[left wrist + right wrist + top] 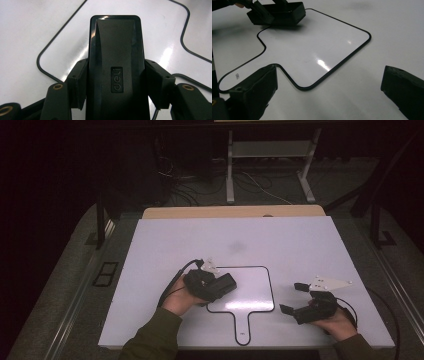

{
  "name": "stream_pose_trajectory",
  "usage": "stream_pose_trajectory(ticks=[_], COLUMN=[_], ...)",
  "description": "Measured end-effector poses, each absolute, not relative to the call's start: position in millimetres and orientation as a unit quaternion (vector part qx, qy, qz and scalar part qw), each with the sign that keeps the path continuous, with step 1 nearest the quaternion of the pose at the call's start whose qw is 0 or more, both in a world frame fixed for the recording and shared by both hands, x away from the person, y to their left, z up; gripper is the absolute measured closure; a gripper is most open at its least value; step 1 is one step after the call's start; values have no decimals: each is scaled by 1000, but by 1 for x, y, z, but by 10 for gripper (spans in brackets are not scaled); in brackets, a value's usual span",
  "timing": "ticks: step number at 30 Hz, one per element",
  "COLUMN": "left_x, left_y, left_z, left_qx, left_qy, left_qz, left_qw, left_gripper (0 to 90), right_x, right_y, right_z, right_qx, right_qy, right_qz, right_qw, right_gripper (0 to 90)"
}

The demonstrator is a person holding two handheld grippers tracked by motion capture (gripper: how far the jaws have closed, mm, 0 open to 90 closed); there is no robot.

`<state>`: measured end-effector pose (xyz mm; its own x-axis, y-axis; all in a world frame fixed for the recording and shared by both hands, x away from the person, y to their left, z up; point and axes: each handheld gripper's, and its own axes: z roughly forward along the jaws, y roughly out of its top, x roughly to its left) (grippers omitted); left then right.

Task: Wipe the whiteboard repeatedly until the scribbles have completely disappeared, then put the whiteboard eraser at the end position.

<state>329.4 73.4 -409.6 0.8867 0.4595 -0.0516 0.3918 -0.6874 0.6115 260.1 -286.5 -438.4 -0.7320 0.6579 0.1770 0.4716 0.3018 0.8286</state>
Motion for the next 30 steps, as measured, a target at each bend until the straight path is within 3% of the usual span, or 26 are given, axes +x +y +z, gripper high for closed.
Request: stream_pose_trajectory(ticks=[30], left_x=[392], left_y=[66], left_z=[-392], left_qx=[893], left_qy=[250], left_qz=[55], left_qw=[371], left_gripper=[396], right_x=[261], right_y=[-289], right_z=[-439], right_qx=[359], right_qy=[795], right_qz=[480], right_qw=[93], right_gripper=[0])
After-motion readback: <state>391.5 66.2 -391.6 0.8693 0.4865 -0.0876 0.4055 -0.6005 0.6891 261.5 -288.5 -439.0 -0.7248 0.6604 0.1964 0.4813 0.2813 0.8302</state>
